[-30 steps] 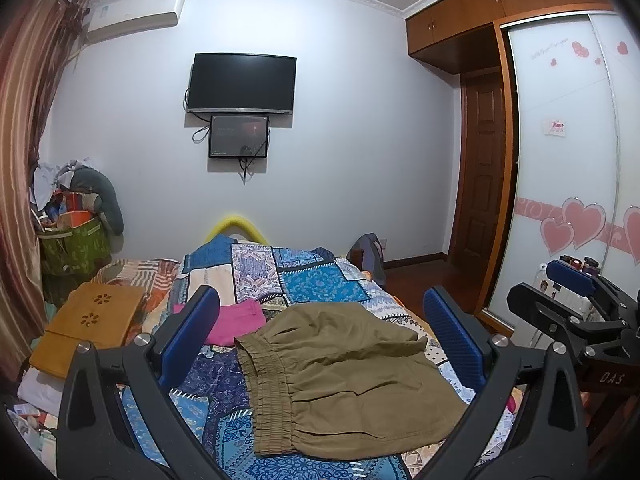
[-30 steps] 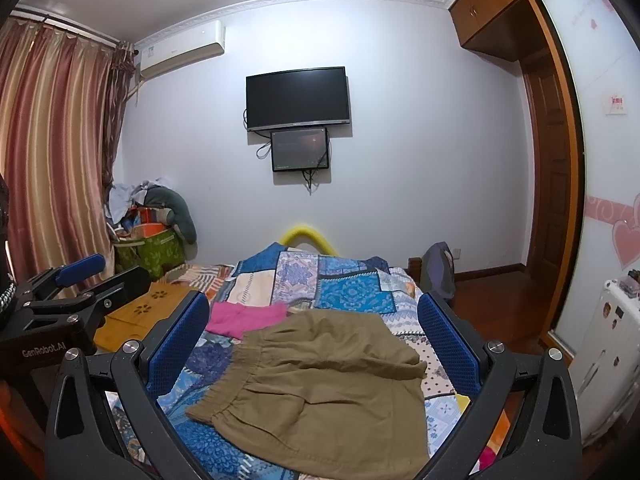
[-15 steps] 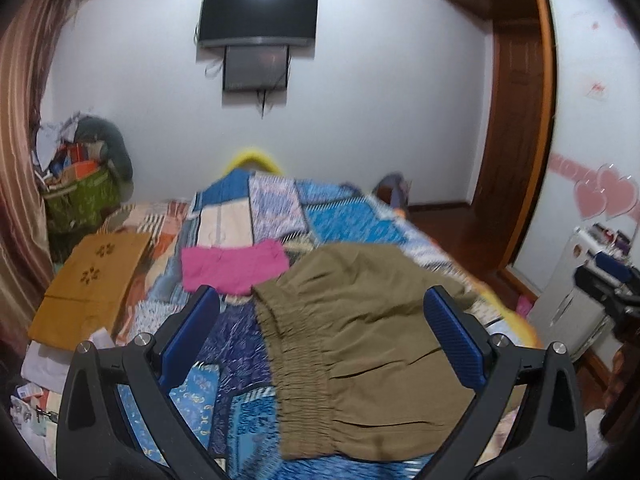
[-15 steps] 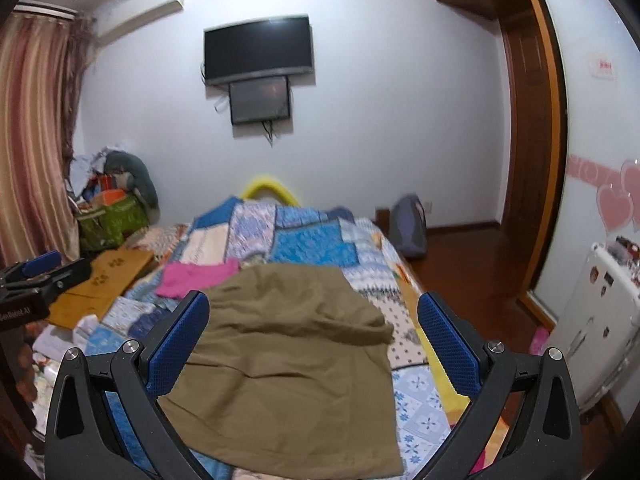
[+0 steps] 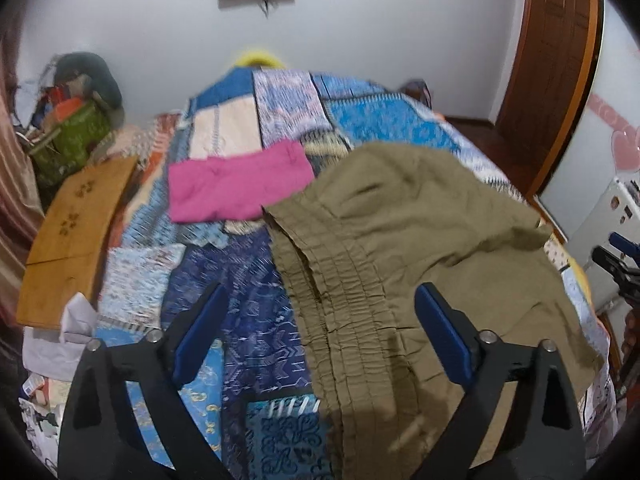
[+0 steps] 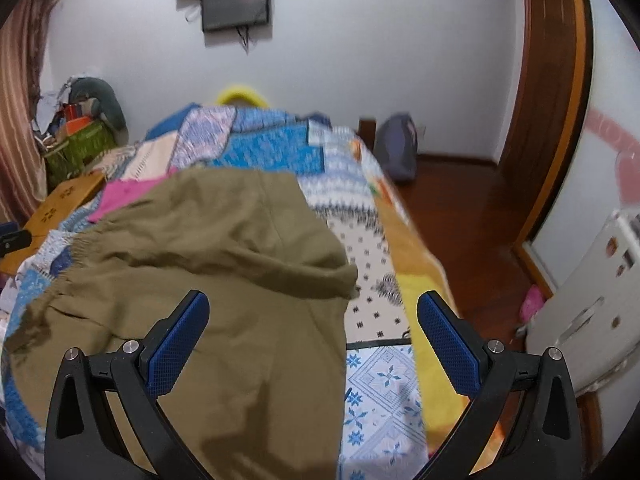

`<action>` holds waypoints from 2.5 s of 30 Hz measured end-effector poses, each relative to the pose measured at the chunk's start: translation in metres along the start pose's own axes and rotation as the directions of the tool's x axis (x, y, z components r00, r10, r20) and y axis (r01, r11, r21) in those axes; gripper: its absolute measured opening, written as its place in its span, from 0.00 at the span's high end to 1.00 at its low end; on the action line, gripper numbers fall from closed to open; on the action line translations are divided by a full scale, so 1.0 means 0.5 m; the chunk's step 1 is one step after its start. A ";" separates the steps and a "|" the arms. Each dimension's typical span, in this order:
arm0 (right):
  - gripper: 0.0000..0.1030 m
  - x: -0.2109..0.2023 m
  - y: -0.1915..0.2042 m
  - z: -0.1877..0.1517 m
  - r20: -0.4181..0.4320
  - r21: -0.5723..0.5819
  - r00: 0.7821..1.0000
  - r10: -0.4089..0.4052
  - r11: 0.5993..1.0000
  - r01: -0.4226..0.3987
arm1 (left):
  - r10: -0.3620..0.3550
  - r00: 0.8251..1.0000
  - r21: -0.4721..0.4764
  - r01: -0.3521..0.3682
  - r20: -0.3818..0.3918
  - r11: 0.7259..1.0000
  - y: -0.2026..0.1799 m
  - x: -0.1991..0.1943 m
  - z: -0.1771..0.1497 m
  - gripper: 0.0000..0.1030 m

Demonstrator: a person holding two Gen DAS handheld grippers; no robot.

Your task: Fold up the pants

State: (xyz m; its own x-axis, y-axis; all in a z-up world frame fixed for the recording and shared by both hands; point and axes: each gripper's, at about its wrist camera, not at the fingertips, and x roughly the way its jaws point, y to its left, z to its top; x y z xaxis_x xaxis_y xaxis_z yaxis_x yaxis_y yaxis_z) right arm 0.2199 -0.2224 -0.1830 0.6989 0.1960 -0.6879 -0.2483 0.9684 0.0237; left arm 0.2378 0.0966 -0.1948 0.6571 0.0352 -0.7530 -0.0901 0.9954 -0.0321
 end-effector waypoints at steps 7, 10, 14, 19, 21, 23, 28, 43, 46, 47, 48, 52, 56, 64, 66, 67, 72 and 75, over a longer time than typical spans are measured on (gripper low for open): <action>0.20 0.110 -0.035 -0.006 -0.152 0.048 0.987 0.043 0.998 -0.036 | -0.060 0.991 0.034 0.065 -0.120 0.997 -0.022 0.100 -0.004 0.11; 0.36 0.143 -0.042 -0.013 -0.204 0.069 0.974 0.100 0.994 -0.088 | -0.061 0.986 0.038 0.068 -0.157 0.997 -0.026 0.127 -0.007 0.14; 0.47 0.163 -0.036 -0.021 -0.236 0.041 0.964 0.126 0.992 -0.119 | -0.058 0.983 0.037 0.066 -0.176 0.997 -0.028 0.152 -0.005 0.17; 0.79 0.159 -0.021 -0.024 -0.240 -0.016 0.964 0.119 0.992 -0.126 | -0.045 0.985 0.051 0.055 -0.169 0.997 -0.029 0.167 -0.003 0.28; 0.83 0.159 -0.024 -0.027 -0.238 -0.026 0.965 0.106 0.993 -0.115 | -0.015 0.988 0.061 0.025 -0.151 0.998 -0.028 0.165 -0.004 0.28; 0.88 0.160 -0.031 -0.027 -0.237 -0.018 0.966 0.105 0.993 -0.113 | 0.013 0.991 0.079 -0.003 -0.131 0.997 -0.029 0.161 -0.008 0.27; 0.89 0.167 -0.029 -0.024 -0.245 -0.008 0.963 0.110 0.993 -0.115 | 0.001 0.990 0.058 0.007 -0.141 0.998 -0.015 0.167 -0.010 0.27; 0.59 0.099 -0.034 0.084 -0.126 -0.012 0.986 0.109 0.994 -0.111 | -0.011 0.992 0.047 0.018 -0.126 0.999 0.001 0.116 0.067 0.25; 0.57 0.140 -0.024 0.109 -0.134 -0.026 0.984 0.116 0.992 -0.120 | 0.004 0.989 0.061 0.006 -0.151 0.998 0.000 0.153 0.079 0.25; 0.57 0.158 -0.023 0.111 -0.150 -0.026 0.981 0.121 0.992 -0.127 | 0.011 0.986 0.062 -0.001 -0.164 0.998 0.000 0.167 0.081 0.25; 0.57 0.189 -0.022 0.114 -0.179 -0.025 0.976 0.126 0.991 -0.133 | 0.013 0.984 0.060 -0.003 -0.178 0.998 0.000 0.180 0.082 0.25; 0.57 0.272 -0.028 0.107 -0.277 0.009 0.947 0.163 0.986 -0.167 | -0.003 0.979 0.011 0.005 -0.203 1.000 0.003 0.209 0.078 0.25; 0.71 0.304 -0.034 0.107 -0.288 0.044 0.939 0.188 0.982 -0.183 | 0.014 0.984 0.018 -0.011 -0.175 1.000 -0.001 0.217 0.075 0.26; 0.77 0.304 0.003 0.098 -0.260 -0.081 0.961 0.096 0.989 -0.120 | 0.229 0.972 0.182 -0.217 -0.048 0.959 -0.034 0.222 0.070 0.29; 0.77 0.307 -0.006 0.097 -0.263 -0.059 0.959 0.107 0.990 -0.127 | 0.195 0.977 0.142 -0.182 -0.086 0.973 -0.014 0.233 0.069 0.27; 0.77 0.308 -0.009 0.095 -0.265 -0.049 0.958 0.113 0.990 -0.131 | 0.167 0.980 0.111 -0.155 -0.108 0.982 0.002 0.240 0.069 0.23; 0.76 0.294 -0.004 0.105 -0.293 -0.050 0.949 0.112 0.990 -0.132 | -0.046 0.981 -0.081 0.031 -0.187 0.996 0.072 0.237 0.078 0.23; 0.74 0.276 -0.001 0.119 -0.295 -0.069 0.949 0.114 0.988 -0.140 | -0.054 0.985 -0.094 0.039 -0.165 0.995 0.078 0.209 0.085 0.23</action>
State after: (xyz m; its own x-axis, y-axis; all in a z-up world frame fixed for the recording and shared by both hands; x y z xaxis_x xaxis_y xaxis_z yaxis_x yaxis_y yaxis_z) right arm 0.3561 -0.1868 -0.2347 0.4368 0.2510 -0.8639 -0.3898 0.9183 0.0697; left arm 0.3345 0.1429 -0.2468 0.5288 -0.0336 -0.8481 -0.1343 0.9833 -0.1227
